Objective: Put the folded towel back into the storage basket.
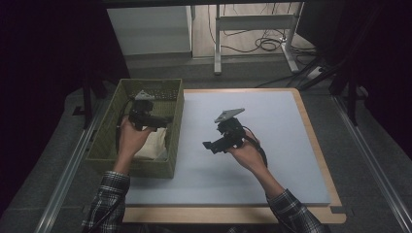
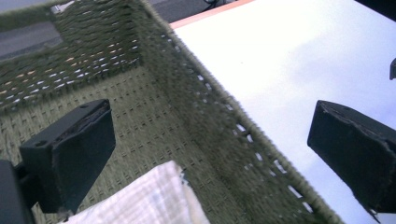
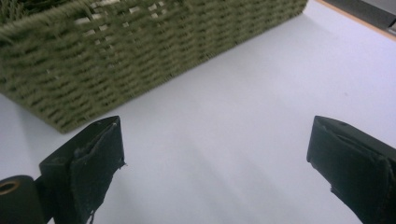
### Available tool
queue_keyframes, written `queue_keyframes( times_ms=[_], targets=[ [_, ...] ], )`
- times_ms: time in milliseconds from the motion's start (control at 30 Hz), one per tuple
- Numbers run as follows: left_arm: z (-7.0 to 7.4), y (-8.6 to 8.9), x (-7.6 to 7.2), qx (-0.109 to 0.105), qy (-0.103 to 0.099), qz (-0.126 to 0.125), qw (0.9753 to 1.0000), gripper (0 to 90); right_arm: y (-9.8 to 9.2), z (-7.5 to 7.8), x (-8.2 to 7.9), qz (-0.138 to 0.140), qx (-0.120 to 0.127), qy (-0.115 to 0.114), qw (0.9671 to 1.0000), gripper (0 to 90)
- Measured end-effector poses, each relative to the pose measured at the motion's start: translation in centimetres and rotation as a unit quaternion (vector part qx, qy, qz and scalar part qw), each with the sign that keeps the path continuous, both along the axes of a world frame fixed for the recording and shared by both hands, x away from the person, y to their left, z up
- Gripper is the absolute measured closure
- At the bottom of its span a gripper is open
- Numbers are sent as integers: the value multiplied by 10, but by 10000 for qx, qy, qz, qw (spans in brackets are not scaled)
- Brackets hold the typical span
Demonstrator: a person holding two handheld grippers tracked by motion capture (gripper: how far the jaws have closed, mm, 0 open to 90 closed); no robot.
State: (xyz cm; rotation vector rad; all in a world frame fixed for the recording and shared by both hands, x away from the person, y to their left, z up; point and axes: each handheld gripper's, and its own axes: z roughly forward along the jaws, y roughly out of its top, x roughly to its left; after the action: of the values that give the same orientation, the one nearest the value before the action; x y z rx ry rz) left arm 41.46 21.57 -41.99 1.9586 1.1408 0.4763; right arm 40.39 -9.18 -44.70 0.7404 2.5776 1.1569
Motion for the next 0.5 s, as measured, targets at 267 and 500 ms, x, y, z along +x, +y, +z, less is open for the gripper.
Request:
queue_keyframes(
  times_ms=[267,500],
  targets=[
    [5,-26,-1,165,-13,-202,9997,10,-28,-5,-5,-151,37,-10,9999,41],
    [5,-54,-2,284,7,-496,9984,4,-52,-9,-10,-272,24,-8,9996,41]
  ],
)
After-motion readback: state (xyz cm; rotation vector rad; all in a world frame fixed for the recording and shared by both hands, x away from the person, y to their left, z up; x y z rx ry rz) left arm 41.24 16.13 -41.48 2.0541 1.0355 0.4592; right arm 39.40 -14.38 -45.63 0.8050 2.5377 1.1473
